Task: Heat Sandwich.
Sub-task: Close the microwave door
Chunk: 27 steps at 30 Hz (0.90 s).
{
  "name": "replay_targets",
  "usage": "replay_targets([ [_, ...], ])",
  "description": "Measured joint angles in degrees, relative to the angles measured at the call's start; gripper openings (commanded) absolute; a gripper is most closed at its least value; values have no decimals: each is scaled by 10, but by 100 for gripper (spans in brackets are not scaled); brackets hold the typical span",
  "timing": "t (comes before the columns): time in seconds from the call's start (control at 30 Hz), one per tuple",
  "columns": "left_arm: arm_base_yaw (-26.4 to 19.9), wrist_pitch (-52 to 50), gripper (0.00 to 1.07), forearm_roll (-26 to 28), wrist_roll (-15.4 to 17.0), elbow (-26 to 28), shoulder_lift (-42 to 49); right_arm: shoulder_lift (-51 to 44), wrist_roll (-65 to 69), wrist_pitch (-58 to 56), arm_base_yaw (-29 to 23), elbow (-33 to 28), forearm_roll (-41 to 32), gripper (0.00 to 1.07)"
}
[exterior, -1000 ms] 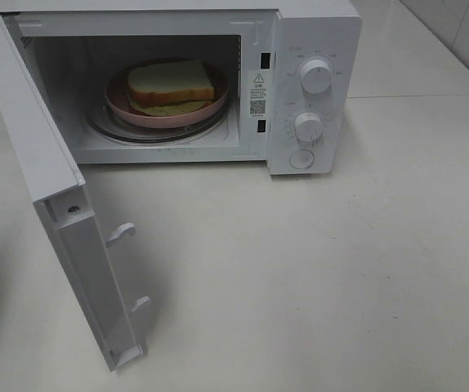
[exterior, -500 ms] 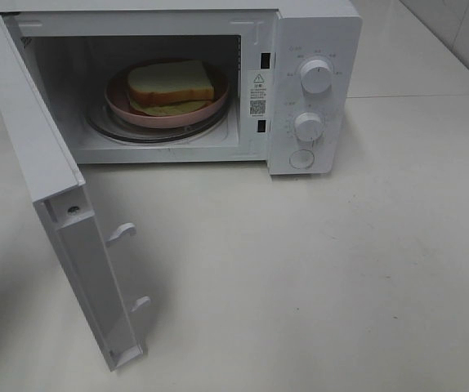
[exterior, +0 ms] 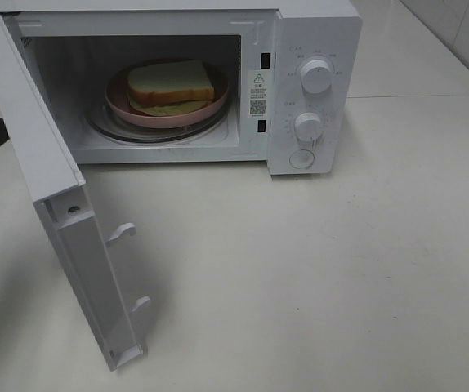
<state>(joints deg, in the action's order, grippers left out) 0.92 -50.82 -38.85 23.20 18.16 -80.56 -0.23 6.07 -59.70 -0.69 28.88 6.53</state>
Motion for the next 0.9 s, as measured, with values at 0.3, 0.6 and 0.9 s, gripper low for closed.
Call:
replay_targets([
  [0.3,150,0,0,214,-146,1,-50,0,0,0,0,0,-1,76],
  [0.6,289,-1,0,485,-345,52,-103,0,0,0,0,0,-1,76],
  [0.9,363,-56,0,657,-429,136,-182,0,0,0,0,0,-1,76],
])
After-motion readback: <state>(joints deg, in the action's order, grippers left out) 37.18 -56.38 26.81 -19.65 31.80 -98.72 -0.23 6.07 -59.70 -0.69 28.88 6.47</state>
